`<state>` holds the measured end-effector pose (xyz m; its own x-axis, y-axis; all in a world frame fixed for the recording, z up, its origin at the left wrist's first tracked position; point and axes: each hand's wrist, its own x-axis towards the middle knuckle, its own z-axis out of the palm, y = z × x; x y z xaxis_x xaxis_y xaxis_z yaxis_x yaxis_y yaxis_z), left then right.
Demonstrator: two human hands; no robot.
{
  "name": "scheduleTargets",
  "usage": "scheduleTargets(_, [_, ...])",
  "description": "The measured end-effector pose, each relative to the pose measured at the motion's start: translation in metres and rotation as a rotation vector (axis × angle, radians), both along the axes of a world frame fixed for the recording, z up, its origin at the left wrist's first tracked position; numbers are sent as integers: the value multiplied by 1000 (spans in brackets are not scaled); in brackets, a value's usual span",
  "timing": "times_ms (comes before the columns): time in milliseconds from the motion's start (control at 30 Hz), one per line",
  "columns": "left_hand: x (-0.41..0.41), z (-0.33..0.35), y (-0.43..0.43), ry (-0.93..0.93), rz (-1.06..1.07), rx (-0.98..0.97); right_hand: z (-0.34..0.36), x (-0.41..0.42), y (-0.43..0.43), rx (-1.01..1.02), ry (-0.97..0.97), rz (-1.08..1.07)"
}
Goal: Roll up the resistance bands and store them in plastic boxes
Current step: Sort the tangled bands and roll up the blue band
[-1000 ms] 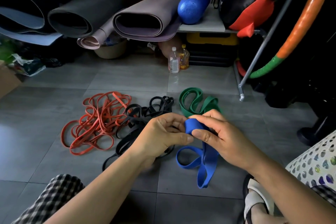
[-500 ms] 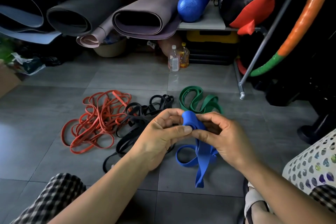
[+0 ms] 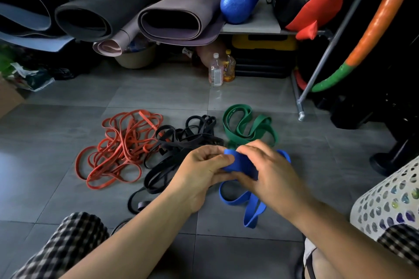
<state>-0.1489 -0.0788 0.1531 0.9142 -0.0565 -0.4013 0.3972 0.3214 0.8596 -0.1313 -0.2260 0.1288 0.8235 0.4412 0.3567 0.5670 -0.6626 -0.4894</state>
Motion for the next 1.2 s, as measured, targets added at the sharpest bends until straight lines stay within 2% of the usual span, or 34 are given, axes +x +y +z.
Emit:
scheduleTargets(167, [2,-5,-2,72,108,-107,2,2,-2,161,112,42])
scheduleTargets(233, [3,-5,-3,114,112,-238,1,2,-2,228,121,52])
scheduleTargets(400, [0,-4,-1,111,-67,-405,1,0,-1,404,148,27])
scheduleTargets(467, [0,-3,1,97,-89,-441,6,2,-3,406,175,37])
scheduleTargets(500, [0,-3,1,82,-88,-422,9,3,-5,373,191,39])
scheduleTargets(533, [1,-5,2,43,-92,-325,10,5,-6,322,202,38])
scheduleTargets(633, [3,-7,3,-182,-148,321,13,8,-12,150,257,21])
scheduleTargets(667, [4,-6,3,-234,-167,420,14,8,-15,106,281,17])
scheduleTargets(767, [3,0,5,-241,-262,361,21,7,-18,6,303,9])
scheduleTargets(900, [1,0,-4,-243,-196,435,25,1,-13,-198,191,-23])
scheduleTargets(1067, [-2,-3,-7,-201,-109,387,23,0,-11,-96,160,-40])
scheduleTargets(1200, [-3,-2,-10,-109,-49,152,16,1,-5,78,160,-56])
